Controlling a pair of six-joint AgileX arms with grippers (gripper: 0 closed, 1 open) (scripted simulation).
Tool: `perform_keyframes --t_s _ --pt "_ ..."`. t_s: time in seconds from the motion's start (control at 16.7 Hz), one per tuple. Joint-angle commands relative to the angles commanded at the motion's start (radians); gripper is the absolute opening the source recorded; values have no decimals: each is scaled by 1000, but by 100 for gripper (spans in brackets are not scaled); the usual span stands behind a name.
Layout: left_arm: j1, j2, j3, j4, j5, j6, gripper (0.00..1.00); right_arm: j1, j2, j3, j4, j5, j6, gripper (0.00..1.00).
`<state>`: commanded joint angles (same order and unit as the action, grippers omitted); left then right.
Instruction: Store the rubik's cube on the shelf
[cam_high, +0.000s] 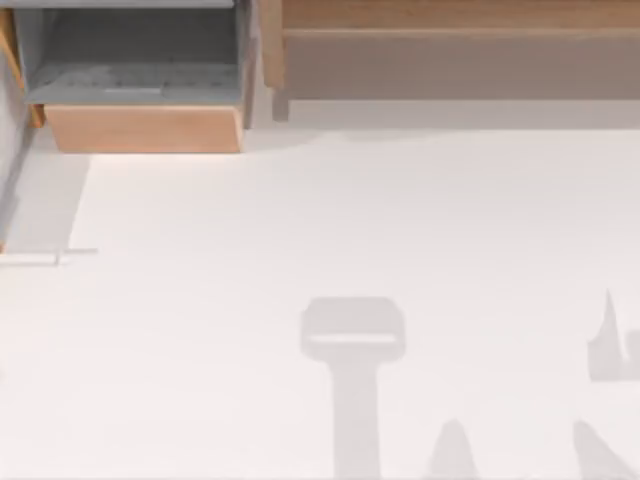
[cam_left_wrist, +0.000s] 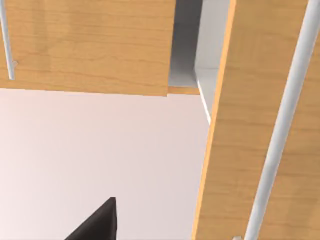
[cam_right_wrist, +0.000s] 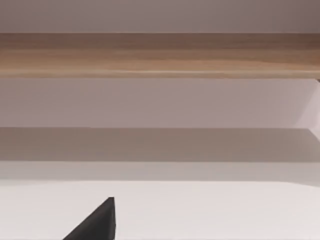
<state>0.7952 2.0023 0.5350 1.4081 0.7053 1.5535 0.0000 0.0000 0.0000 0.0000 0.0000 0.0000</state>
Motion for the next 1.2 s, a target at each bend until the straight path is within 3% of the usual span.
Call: perform_keyframes --t_s 0.24,0.54,0.84,1.2 --pt "74 -13 197 -263 -99 -95 100 0 0 0 0 0 0 100" --pt "87 -8 548 -733 -231 -274 100 0 0 0 0 0 0 100" --pt "4 42 953 -1289 -355 -492 100 0 0 0 0 0 0 100" --pt "-173 175 1403 -1955 -479 -760 100 0 0 0 0 0 0 100"
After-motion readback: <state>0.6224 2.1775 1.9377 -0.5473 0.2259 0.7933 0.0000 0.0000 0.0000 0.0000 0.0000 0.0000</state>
